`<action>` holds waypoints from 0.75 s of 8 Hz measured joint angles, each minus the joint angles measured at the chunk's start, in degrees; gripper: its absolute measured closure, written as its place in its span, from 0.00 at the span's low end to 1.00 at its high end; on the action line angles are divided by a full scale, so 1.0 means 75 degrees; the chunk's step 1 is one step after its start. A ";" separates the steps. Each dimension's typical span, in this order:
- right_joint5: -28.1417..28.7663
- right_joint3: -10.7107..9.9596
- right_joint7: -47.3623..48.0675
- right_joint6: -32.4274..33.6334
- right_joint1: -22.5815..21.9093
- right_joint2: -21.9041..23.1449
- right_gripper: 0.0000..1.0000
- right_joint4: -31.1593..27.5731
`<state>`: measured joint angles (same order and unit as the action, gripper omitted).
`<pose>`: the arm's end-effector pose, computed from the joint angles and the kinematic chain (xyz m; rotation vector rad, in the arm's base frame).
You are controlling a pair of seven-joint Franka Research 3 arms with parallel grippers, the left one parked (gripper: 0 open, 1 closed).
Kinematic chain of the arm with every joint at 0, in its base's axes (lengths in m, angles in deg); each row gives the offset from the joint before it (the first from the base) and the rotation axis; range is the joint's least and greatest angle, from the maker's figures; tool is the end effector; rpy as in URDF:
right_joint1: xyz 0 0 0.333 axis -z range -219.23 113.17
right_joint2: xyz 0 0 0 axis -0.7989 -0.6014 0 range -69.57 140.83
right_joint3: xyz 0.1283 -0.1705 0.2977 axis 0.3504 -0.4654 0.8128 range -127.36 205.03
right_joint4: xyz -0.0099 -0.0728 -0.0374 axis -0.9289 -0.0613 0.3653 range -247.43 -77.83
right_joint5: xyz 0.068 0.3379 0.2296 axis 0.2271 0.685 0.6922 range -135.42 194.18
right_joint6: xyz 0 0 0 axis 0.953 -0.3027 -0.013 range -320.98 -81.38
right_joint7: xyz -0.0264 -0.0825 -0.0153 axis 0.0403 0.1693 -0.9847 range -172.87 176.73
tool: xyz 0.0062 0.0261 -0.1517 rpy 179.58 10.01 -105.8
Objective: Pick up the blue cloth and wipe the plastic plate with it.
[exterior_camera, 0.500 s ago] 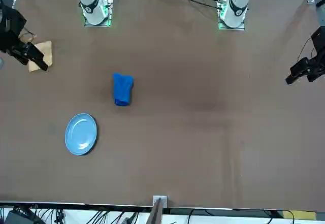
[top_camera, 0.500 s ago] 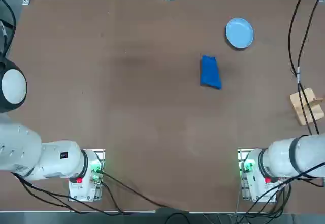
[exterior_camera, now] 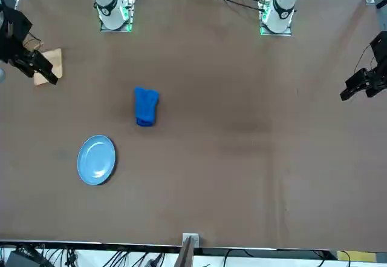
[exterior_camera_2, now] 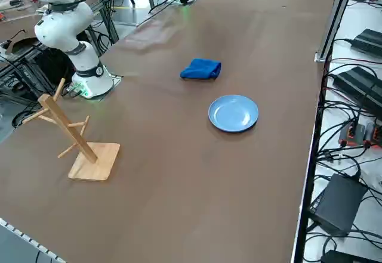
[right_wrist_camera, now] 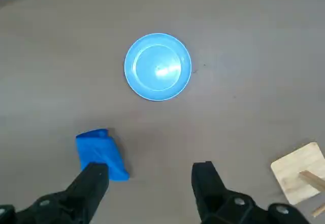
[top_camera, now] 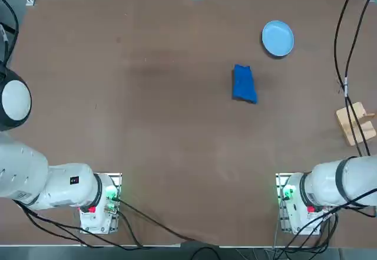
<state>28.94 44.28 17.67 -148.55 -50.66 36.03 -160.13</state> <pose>0.5807 0.0303 0.6443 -3.1182 0.3460 -0.1040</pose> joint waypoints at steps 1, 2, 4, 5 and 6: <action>0.0000 0.0001 0.0001 0.0002 -0.0008 0.0001 0.00 0.0019; 0.0000 0.0001 0.0002 0.0008 -0.0009 -0.0004 0.00 0.0021; 0.0000 0.0002 0.0001 0.0037 -0.0022 -0.0110 0.00 0.0002; -0.0001 0.0002 0.0001 0.0038 -0.0029 -0.0211 0.00 -0.0027; -0.0002 0.0004 0.0002 0.0041 -0.0052 -0.0316 0.00 -0.0052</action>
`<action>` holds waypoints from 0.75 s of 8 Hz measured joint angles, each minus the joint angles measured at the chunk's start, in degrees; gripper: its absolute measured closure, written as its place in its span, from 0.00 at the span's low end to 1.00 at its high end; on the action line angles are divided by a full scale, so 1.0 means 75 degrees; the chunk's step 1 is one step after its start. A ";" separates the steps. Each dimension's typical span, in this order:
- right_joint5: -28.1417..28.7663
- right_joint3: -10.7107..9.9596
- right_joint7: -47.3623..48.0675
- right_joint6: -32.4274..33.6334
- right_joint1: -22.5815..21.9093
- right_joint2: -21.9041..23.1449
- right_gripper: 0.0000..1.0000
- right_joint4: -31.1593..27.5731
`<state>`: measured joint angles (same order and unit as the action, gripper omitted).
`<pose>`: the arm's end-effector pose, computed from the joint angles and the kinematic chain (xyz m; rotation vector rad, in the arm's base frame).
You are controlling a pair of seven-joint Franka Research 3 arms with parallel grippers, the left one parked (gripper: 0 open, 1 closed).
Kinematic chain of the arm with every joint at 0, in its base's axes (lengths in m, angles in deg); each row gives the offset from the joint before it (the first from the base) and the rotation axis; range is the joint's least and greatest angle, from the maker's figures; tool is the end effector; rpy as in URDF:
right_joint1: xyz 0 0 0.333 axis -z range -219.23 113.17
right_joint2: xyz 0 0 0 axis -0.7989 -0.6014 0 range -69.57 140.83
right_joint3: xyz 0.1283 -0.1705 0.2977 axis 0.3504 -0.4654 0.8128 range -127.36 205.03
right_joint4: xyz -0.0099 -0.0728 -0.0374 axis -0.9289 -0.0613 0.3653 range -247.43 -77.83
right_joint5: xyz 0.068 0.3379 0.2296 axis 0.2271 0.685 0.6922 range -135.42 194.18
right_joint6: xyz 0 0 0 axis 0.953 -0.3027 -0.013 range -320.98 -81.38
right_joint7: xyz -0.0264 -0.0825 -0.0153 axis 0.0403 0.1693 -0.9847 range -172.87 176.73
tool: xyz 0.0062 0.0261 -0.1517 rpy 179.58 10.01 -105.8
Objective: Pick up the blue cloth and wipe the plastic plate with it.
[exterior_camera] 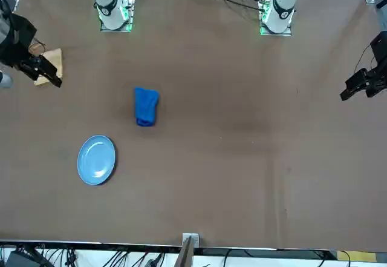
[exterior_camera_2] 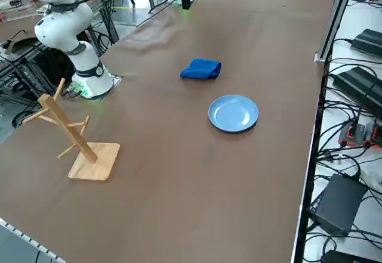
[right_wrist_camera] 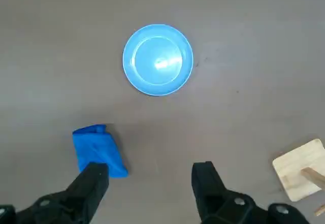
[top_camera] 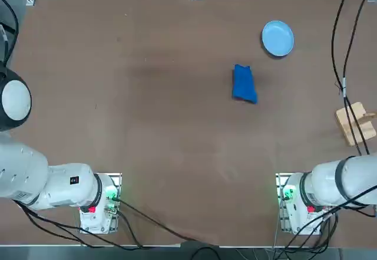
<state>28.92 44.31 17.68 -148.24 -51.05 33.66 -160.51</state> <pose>0.5915 0.0340 0.6163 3.1210 -0.3349 0.0207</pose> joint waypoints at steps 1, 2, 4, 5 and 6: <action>-0.0004 0.0005 0.0001 0.0001 -0.0061 -0.0118 0.00 -0.0036; -0.0037 0.0011 0.0005 0.0003 -0.0170 -0.0265 0.00 -0.0089; -0.0124 0.0021 0.0022 -0.0041 -0.0442 -0.0649 0.00 -0.0234; -0.0133 0.0025 0.0049 -0.0113 -0.0581 -0.0830 0.00 -0.0264; -0.0133 0.0029 0.0102 -0.0236 -0.0759 -0.0976 0.00 -0.0275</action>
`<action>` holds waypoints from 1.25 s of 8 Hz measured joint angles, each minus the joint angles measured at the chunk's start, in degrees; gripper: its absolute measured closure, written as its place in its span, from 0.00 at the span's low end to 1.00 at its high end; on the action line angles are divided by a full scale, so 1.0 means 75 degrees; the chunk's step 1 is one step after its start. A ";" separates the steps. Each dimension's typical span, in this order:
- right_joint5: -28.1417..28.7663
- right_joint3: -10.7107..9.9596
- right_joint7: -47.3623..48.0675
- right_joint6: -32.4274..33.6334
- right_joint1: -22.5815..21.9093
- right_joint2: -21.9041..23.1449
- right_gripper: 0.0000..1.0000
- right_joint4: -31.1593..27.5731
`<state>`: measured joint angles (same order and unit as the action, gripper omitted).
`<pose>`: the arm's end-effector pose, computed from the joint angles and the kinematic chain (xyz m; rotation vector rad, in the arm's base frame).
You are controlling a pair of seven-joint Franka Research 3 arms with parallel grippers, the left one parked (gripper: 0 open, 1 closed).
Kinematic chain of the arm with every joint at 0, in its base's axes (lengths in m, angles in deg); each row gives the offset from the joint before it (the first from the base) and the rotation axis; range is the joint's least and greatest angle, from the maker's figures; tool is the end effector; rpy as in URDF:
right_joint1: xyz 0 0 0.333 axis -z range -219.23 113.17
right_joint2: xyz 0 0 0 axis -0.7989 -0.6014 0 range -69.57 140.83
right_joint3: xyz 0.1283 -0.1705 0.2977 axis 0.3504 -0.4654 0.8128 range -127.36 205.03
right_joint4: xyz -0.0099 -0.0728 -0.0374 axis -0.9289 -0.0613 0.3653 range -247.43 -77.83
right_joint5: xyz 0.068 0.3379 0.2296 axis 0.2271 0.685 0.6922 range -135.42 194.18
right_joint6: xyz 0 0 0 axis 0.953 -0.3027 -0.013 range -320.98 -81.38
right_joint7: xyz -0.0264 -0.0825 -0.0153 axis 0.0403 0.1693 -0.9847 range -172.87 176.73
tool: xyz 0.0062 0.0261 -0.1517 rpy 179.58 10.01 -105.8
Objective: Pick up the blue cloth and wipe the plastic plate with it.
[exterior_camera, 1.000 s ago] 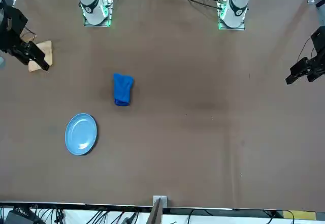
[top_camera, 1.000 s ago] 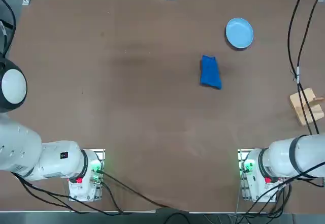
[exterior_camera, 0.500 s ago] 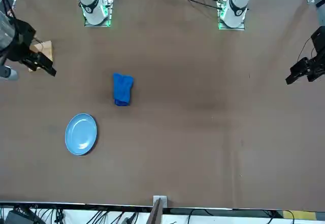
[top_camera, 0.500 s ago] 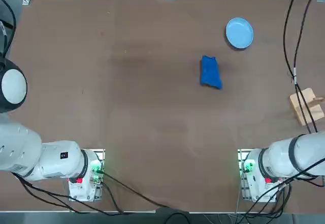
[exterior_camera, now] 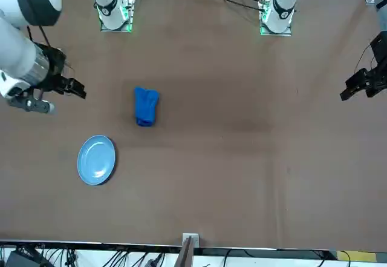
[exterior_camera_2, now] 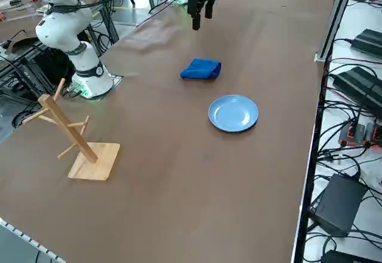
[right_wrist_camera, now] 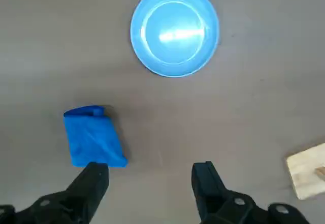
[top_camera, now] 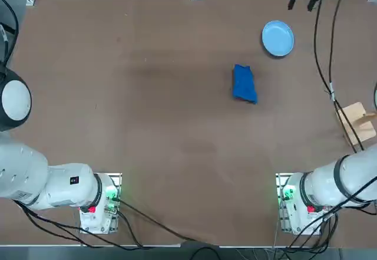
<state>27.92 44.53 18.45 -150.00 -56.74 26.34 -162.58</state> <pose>0.6161 0.0943 0.5235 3.0949 -0.1880 -0.1782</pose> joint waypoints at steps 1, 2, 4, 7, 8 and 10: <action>0.0000 0.0005 0.0155 -0.0086 -0.0229 -0.0110 0.00 -0.0012; -0.0001 0.0011 0.0326 -0.0190 -0.0468 -0.0210 0.00 -0.0025; -0.0005 0.0016 0.0631 -0.0339 -0.0856 -0.0338 0.00 -0.0080; -0.0004 0.0018 0.0977 -0.0375 -0.1164 -0.0365 0.00 -0.0096; 0.0004 0.0022 0.0979 -0.0462 -0.1222 -0.0450 0.00 -0.0119; 0.0006 0.0043 0.1100 -0.0779 -0.1576 -0.0823 0.00 -0.0197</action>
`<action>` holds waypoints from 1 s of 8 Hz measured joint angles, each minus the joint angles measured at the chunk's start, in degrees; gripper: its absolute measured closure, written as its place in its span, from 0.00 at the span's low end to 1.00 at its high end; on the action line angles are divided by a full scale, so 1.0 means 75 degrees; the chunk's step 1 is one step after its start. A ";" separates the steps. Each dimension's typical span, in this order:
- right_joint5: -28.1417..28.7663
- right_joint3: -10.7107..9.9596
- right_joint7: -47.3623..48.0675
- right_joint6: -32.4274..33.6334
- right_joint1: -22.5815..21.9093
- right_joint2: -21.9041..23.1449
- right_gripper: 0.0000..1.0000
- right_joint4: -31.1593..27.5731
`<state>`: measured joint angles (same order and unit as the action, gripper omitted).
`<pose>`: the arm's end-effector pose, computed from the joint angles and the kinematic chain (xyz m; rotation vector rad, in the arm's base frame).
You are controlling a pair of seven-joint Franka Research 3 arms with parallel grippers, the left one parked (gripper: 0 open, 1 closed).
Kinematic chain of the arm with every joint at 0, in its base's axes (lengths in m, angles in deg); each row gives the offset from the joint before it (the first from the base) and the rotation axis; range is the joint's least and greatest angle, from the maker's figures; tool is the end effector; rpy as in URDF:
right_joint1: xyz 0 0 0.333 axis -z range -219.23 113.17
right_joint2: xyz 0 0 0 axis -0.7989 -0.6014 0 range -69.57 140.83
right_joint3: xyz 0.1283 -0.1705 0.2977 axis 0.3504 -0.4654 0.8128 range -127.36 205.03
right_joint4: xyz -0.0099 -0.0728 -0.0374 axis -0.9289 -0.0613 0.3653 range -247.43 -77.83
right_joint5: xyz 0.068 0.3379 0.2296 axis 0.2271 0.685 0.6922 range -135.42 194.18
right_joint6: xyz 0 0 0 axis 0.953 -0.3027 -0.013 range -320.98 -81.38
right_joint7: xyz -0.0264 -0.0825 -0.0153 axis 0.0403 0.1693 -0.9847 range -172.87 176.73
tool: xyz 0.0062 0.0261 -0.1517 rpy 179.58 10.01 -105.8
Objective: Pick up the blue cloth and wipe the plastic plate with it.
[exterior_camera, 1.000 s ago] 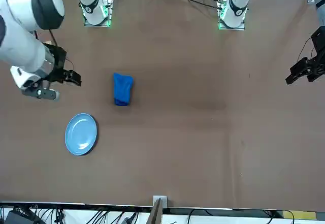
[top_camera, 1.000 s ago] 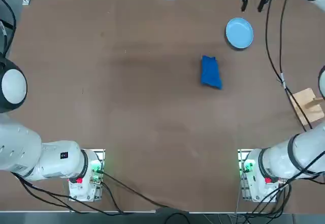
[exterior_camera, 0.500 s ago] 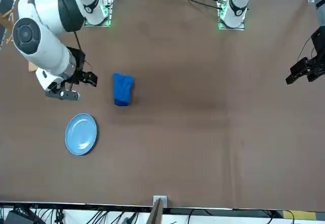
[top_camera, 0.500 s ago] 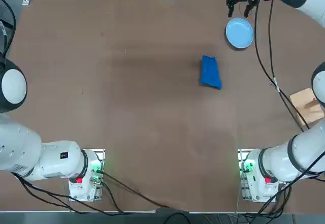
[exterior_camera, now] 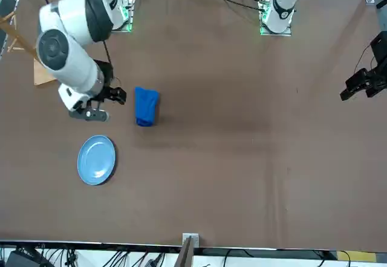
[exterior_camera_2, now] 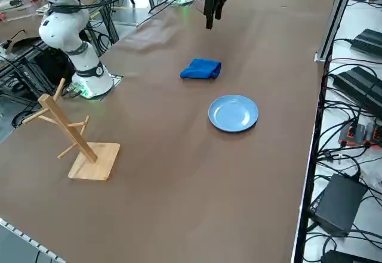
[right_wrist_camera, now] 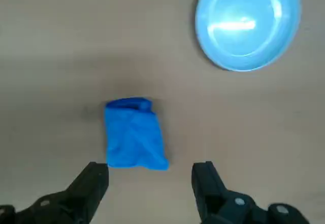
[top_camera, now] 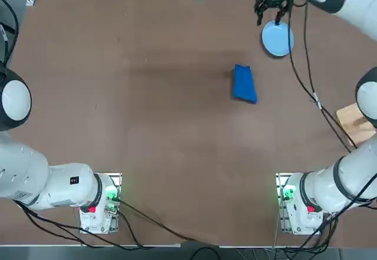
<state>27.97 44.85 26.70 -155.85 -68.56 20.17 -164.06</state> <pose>0.6094 0.2309 0.4495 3.0776 -0.0801 -0.2162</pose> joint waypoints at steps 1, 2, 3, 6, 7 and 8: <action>-0.0001 0.0004 0.0090 -0.0192 -0.0274 -0.0210 0.00 -0.0064; -0.0004 0.0006 0.0227 -0.0444 -0.0514 -0.0401 0.00 -0.0186; -0.0008 0.0005 0.0424 -0.0831 -0.0642 -0.0539 0.00 -0.0413; -0.0014 -0.0028 0.0921 -0.1668 -0.0833 -0.0862 0.00 -0.1034; -0.0014 -0.0083 0.1101 -0.1803 -0.0916 -0.0997 0.00 -0.1064; -0.0014 -0.0159 0.1370 -0.1958 -0.1035 -0.1153 0.00 -0.1085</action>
<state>27.87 43.66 36.98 -170.53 -76.32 11.52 -172.19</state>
